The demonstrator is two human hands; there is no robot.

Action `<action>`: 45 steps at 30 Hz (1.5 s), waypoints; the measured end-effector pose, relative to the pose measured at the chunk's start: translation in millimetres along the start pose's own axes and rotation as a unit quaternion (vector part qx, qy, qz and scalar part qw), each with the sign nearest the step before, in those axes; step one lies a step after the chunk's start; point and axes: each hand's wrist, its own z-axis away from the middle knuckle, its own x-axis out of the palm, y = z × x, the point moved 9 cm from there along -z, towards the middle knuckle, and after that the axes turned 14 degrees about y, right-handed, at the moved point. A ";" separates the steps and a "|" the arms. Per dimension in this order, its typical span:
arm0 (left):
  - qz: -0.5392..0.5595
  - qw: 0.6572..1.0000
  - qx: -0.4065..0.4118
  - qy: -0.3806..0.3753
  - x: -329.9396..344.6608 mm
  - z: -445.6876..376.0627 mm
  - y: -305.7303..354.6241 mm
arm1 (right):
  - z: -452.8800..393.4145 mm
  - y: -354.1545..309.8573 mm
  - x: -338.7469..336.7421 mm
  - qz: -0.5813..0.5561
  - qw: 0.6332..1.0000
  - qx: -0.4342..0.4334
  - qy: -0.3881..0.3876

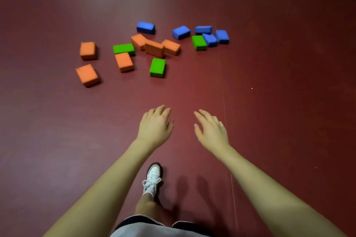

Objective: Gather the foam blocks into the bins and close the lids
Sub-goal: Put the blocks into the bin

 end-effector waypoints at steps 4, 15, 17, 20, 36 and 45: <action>0.026 0.999 0.048 0.000 11.5 -74.1 2.7 | -63.2 13.6 0.4 0.011 0.999 0.047 0.020; 0.043 0.993 0.112 0.019 29.1 -276.0 -13.8 | -236.1 32.2 10.7 0.026 0.993 0.113 0.022; 0.042 0.992 0.119 0.012 39.5 -307.7 -14.9 | -267.6 41.3 13.8 0.027 0.992 0.117 0.026; 0.035 0.992 0.123 0.008 56.8 -357.8 -15.9 | -318.3 57.0 17.5 0.021 0.992 0.118 0.034; 0.010 0.996 0.060 0.060 128.1 -664.3 -0.5 | -643.7 164.6 43.2 0.013 0.999 0.036 0.027; -0.029 0.998 0.006 0.062 161.9 -776.9 -58.3 | -787.1 160.1 92.2 -0.001 1.000 -0.028 0.006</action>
